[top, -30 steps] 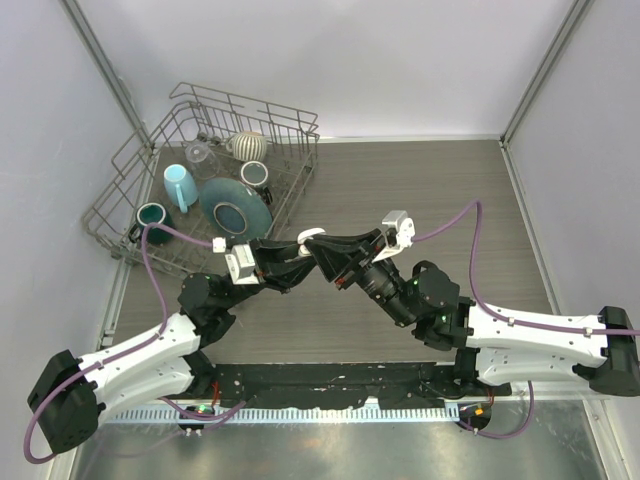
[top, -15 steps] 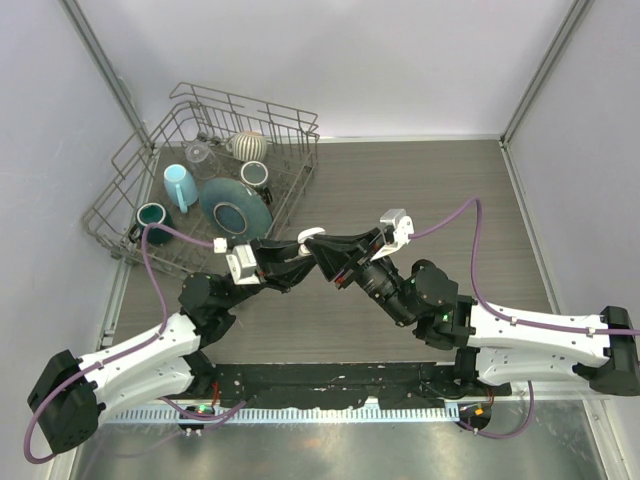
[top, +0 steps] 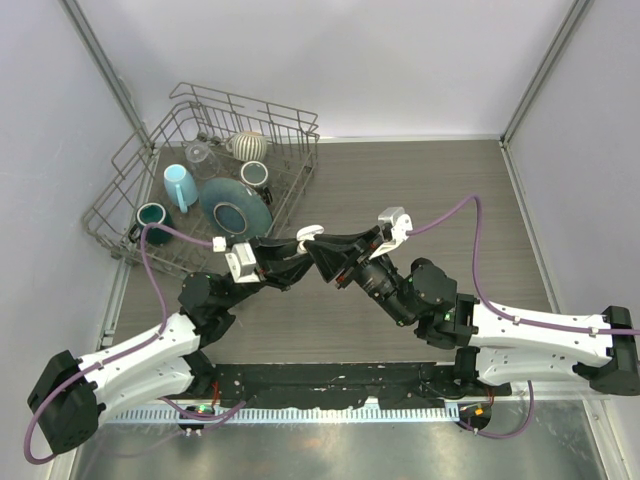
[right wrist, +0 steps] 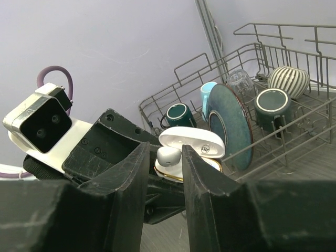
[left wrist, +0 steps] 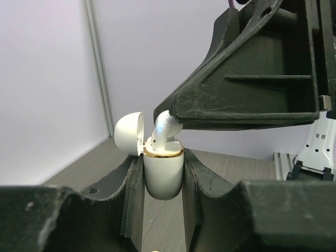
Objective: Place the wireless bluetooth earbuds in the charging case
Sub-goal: Place the earbud in the charging case.
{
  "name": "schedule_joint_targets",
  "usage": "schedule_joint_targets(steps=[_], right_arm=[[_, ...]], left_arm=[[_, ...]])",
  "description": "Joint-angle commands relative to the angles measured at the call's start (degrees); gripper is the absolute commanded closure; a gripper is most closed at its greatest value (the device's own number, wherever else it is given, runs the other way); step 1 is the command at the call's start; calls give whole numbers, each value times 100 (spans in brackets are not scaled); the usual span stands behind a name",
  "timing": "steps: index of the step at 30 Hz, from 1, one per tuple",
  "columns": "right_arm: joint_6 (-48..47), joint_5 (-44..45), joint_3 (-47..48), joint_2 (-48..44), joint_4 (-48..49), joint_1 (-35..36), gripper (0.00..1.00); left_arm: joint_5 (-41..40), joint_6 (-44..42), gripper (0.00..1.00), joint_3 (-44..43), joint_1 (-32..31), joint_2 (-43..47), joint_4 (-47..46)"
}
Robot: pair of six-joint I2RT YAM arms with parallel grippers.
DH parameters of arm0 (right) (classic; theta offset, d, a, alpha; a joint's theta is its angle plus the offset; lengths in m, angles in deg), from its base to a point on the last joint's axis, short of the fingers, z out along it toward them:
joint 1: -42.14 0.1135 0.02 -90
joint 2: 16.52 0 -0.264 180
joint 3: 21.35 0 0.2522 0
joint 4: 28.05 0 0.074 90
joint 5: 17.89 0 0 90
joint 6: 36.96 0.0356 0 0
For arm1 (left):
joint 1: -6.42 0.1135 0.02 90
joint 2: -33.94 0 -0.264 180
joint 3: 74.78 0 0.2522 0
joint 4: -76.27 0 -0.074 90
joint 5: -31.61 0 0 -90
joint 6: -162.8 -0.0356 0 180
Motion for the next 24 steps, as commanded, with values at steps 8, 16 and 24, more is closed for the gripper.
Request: schedule_joint_targets(steps=[8, 16, 24], right_arm=[[25, 447, 112, -74, -383, -28, 57], [25, 649, 59, -206, -225, -28, 53], [-72, 422, 68, -522, 4, -28, 48]], left_arm=[[-26, -87, 100, -200, 3, 192, -744], [-17, -52, 100, -183, 3, 210, -717], [-17, -52, 100, -174, 3, 210, -665]])
